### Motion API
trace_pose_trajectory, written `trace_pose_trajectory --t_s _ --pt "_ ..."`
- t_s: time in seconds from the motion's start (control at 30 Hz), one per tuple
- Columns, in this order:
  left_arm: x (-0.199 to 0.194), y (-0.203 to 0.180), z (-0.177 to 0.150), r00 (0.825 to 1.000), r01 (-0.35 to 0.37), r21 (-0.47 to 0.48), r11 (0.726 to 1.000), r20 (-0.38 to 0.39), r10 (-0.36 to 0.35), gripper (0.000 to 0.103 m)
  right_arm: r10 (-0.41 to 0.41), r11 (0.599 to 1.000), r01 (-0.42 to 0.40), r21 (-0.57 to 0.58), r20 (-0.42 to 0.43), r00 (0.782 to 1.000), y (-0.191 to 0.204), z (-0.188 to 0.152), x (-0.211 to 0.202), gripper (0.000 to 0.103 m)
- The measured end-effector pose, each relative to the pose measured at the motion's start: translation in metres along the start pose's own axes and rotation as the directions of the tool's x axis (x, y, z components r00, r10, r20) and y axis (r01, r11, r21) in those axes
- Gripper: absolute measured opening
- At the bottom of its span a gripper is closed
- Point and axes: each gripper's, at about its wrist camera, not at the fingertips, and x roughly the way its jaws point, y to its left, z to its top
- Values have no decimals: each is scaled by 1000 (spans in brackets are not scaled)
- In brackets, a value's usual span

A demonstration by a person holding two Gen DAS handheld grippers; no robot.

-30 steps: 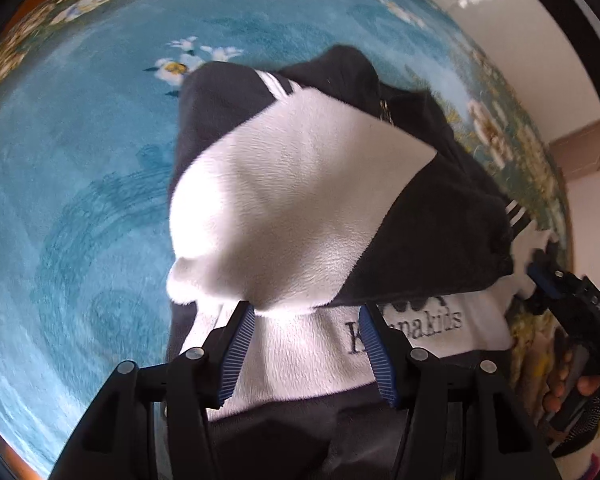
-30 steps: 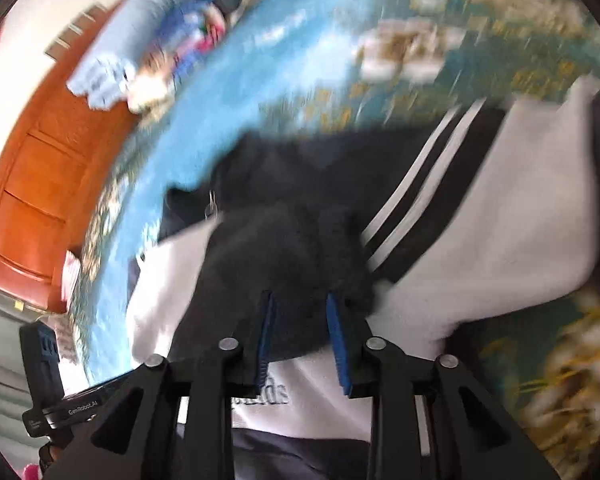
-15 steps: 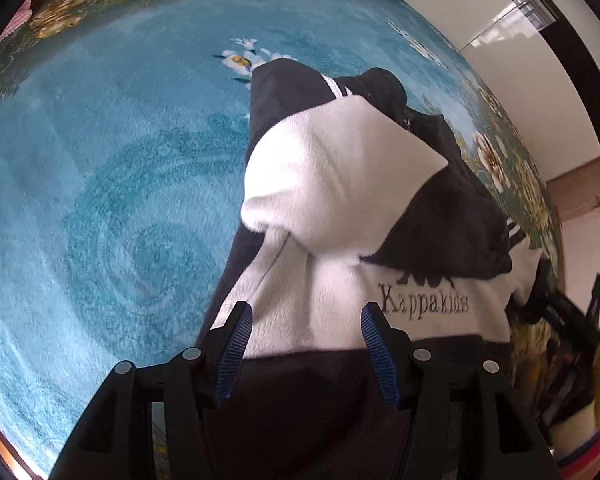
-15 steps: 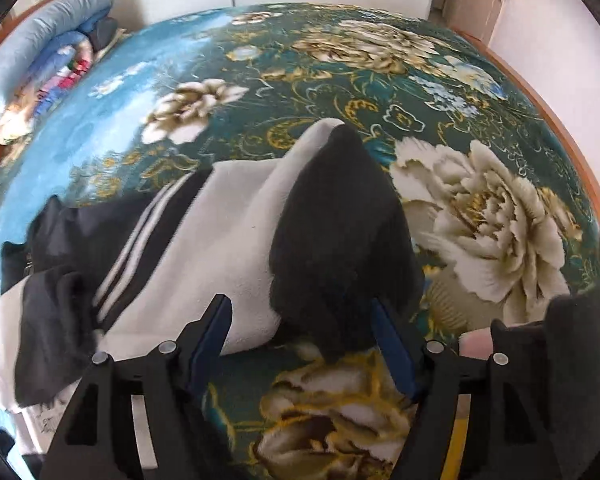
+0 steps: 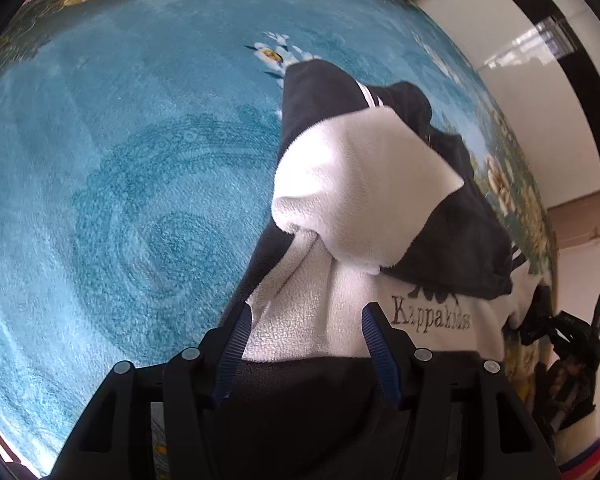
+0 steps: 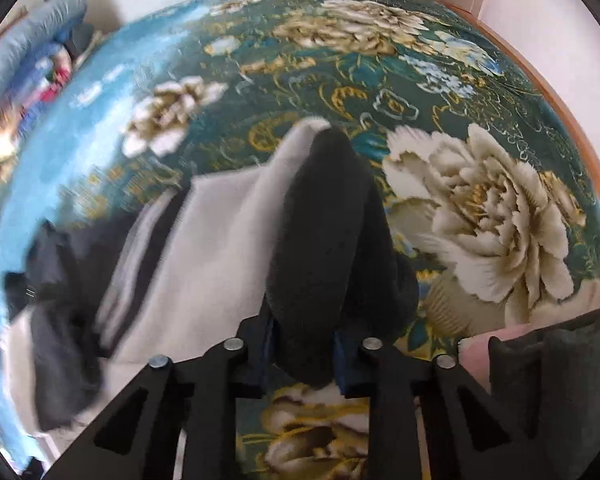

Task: Fold clothes

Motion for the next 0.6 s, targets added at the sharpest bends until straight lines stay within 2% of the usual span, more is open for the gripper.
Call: trace_pose_trajectory --t_s 0.1,0.2,0.27,0.37,0.47,0.6 --pt "-2 11 3 999 34 -51 998 3 -34 61 116 993 -117 27 18 993 5 13 -37 21" --pt "-5 22 6 997 75 -102 992 11 -74 61 266 964 -267 17 18 964 16 24 -79 21" --pt "-6 29 8 994 105 -134 985 17 -104 62 388 922 -388 9 -3 922 29 28 -105 21" --pt "-6 30 11 990 139 -164 977 37 -134 62 541 839 -543 -39 -45 840 58 29 -144 21" --pt "-8 30 13 987 161 -178 971 58 -153 62 626 763 -637 -112 -118 770 109 24 -165 21" --pt "-13 36 14 983 178 -198 964 82 -165 62 668 688 -712 -139 -261 697 191 5 -149 21"
